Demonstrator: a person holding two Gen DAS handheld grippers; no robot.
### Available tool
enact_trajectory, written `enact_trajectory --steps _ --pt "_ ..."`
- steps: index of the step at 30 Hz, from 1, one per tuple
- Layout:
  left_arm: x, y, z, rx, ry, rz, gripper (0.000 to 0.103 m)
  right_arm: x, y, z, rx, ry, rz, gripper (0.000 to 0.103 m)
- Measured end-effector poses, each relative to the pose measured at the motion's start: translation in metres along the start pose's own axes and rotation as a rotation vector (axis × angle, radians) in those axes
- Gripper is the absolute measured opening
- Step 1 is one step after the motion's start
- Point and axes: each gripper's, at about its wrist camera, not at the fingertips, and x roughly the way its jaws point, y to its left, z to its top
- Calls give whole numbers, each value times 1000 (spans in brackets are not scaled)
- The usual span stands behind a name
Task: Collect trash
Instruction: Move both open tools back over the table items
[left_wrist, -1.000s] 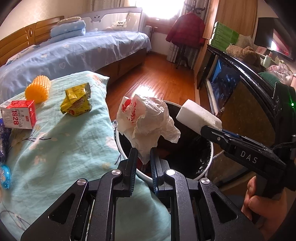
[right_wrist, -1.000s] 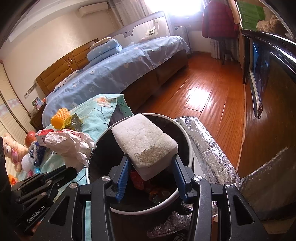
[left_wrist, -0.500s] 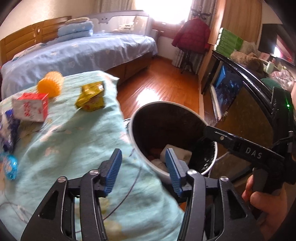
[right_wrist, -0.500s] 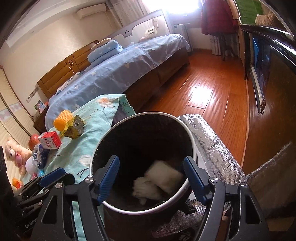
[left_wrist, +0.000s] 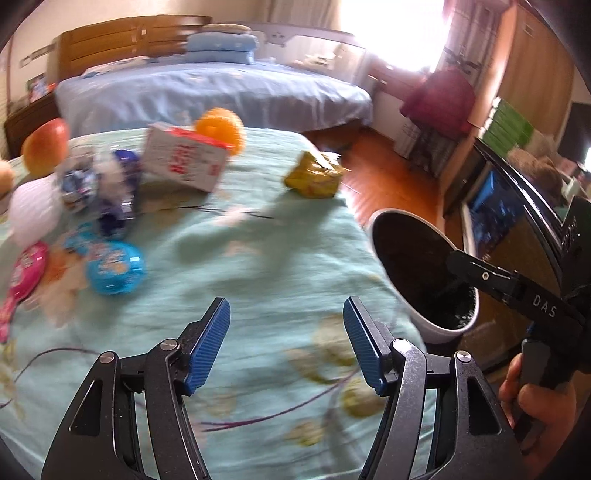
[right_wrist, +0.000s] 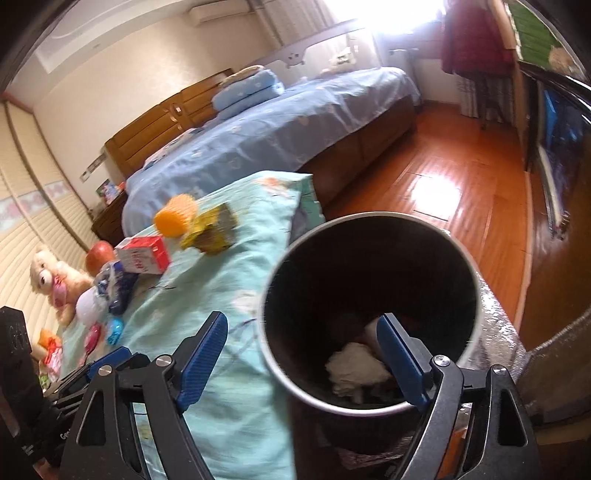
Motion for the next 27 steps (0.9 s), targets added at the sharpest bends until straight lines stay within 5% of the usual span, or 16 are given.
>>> enact_trajectory --steps 15,27 --pt "-15 69 3 -95 -36 105 66 34 71 -1 -108 36 81 86" --pt "-2 95 21 -129 -27 144 66 65 89 19 -148 44 64 86"
